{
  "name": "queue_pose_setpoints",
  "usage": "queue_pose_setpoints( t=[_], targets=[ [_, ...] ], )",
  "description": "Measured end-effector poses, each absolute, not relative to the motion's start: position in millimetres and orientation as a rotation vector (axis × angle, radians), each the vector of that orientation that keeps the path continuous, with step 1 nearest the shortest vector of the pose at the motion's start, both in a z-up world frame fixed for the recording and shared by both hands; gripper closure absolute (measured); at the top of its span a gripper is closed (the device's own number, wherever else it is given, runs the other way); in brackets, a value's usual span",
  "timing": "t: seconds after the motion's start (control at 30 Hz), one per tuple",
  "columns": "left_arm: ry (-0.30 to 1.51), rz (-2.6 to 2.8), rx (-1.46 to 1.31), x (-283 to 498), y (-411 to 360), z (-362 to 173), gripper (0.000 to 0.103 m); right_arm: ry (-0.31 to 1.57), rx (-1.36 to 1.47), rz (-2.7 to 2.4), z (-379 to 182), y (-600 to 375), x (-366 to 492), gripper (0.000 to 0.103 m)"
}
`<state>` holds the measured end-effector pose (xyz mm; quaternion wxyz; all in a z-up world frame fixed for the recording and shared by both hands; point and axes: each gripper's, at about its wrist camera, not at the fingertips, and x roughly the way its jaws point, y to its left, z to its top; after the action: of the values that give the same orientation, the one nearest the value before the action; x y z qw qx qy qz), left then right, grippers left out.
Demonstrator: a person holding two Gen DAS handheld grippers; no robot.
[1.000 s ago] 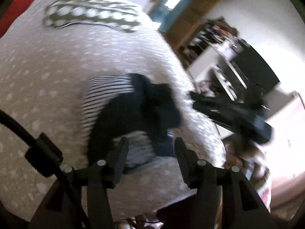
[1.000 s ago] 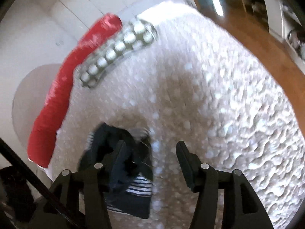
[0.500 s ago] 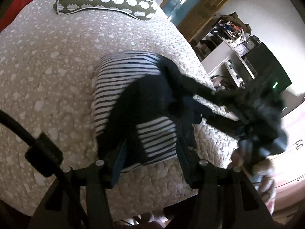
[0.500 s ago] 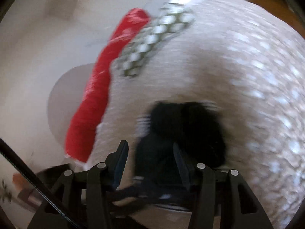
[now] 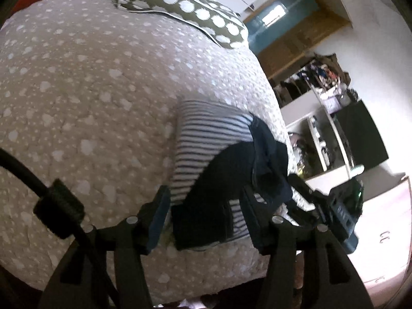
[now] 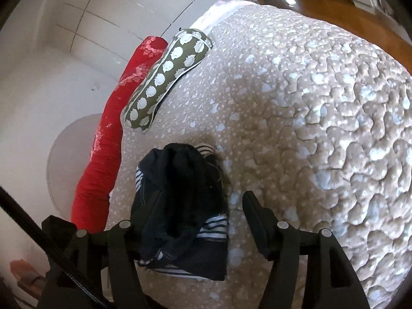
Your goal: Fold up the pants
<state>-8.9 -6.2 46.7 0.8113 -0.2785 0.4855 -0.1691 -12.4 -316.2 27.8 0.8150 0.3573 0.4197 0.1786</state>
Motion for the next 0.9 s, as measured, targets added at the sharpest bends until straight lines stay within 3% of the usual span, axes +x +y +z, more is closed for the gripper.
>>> queue_pose_setpoints(
  t=[0.43,0.5,0.53,0.63,0.7,0.9],
  targets=[
    [1.126,-0.549,-0.838,55.2,-16.7,-2.3,0.026,0.904,0.78,0.452,8.1,-286.8,10.7,0.026],
    [1.126,-0.565,-0.797,55.0,-28.7,-0.1,0.025,0.907,0.764,0.47,6.1,-280.1,15.0,0.032],
    [1.133,-0.584,-0.78,54.6,-33.8,1.4,0.025,0.919,0.758,0.475,5.0,-276.5,16.7,0.042],
    [1.15,-0.585,-0.756,53.7,-37.6,4.3,0.044,0.916,0.757,0.481,8.6,-274.6,15.9,0.058],
    [1.152,-0.583,-0.772,54.5,-31.7,5.4,0.055,0.912,0.757,0.489,13.3,-274.7,16.9,0.063],
    [1.077,-0.554,-0.771,75.7,-11.4,31.4,0.055,0.883,0.698,0.531,43.1,-251.5,48.3,0.065]
  ],
)
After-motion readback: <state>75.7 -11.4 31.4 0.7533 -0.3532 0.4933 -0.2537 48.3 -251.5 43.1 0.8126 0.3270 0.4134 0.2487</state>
